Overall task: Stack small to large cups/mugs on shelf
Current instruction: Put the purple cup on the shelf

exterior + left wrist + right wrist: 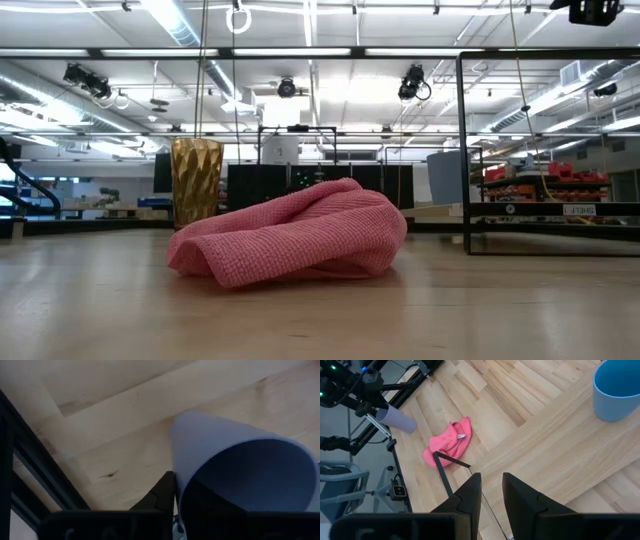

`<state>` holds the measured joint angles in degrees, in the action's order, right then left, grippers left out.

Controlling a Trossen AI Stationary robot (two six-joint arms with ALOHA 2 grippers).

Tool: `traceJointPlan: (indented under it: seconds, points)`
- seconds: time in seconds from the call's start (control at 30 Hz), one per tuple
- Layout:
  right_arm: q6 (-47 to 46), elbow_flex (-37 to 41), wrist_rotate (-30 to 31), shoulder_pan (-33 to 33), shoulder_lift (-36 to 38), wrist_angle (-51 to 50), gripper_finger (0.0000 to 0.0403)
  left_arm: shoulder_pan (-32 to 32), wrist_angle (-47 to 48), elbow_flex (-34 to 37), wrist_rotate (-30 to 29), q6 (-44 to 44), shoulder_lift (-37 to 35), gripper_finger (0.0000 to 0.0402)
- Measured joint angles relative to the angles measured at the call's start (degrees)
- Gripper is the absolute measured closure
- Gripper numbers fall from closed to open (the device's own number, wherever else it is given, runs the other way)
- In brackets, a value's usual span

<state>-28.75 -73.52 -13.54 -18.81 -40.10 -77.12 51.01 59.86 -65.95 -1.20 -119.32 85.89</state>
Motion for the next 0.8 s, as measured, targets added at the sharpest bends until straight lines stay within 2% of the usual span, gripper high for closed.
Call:
traceJointPlan:
  seconds: [0.2, 0.43, 0.67, 0.8]
  points:
    - [0.07, 0.0, 1.36, -0.02, 0.0, 0.0, 0.0315, -1.51, 0.04, -0.32, 0.03, 0.46, -0.02, 0.0392]
    - [0.05, 0.0, 2.55, -0.02, 0.01, 0.02, 0.0315, -6.05, 0.53, -4.85, -0.01, 8.4, -0.02, 0.0388]
    - [-0.57, 0.0, 2.58, -0.02, 0.02, 0.02, 0.0315, -13.55, 9.16, -14.2, -0.17, 20.1, -0.02, 0.0387]
    - [-1.03, 0.0, 2.58, -0.02, 0.0, 0.01, 0.0315, -18.73, 15.96, -21.72, -2.31, 28.47, -0.02, 0.0392]
